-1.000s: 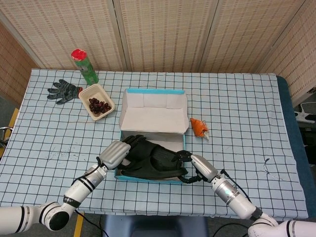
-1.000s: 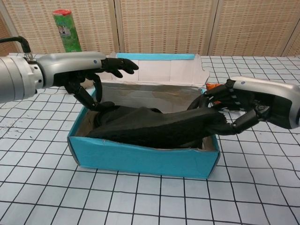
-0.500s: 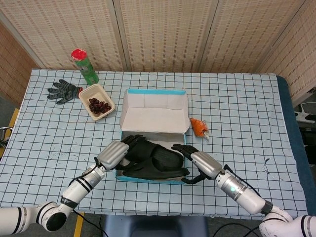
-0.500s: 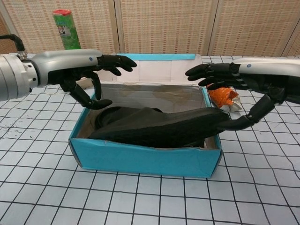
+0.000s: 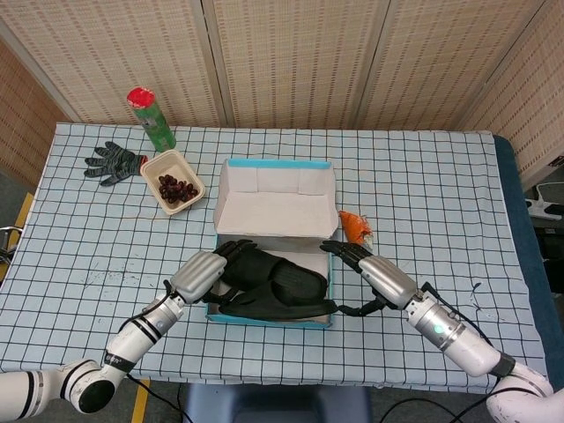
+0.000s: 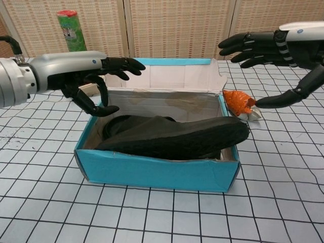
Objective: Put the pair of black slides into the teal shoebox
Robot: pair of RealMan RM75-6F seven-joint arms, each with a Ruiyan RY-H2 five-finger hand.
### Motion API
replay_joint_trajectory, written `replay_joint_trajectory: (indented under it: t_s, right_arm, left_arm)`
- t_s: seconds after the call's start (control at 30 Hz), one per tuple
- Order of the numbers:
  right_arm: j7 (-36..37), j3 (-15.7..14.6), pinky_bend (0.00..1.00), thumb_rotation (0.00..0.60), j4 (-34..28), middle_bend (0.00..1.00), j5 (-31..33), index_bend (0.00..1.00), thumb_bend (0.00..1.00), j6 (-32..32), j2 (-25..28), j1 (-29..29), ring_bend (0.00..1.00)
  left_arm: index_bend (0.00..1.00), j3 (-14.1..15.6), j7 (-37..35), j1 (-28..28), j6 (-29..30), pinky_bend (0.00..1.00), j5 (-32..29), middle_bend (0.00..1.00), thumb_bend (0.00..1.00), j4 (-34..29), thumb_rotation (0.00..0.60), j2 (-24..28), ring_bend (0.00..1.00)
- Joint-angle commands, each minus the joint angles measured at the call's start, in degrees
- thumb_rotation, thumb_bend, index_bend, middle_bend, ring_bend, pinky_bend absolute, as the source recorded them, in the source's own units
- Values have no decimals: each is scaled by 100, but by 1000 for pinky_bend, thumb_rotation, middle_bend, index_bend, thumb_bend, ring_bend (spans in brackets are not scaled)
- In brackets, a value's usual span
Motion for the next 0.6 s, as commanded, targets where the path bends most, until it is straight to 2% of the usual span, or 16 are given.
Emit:
replay_joint_trajectory:
  t_s: [0.03,0.37,0.6]
  right_arm:
    - [-231,-31,0,600,43,0,-26,0,143,-68,-33,44,0]
    - [-1187,-17,0,600,173,0,376,0,143,-334,-566,180,0]
    - [-1684,78,0,600,244,0,680,0,142,-279,-856,202,0]
  left_arm:
    - [0,1,56,-13,3,410,-4,35,434,10,600,-25,71]
    - [0,17,222,28,138,393,16,25,435,41,600,-92,65]
    - [0,12,190,65,157,390,60,24,434,0,600,-21,65]
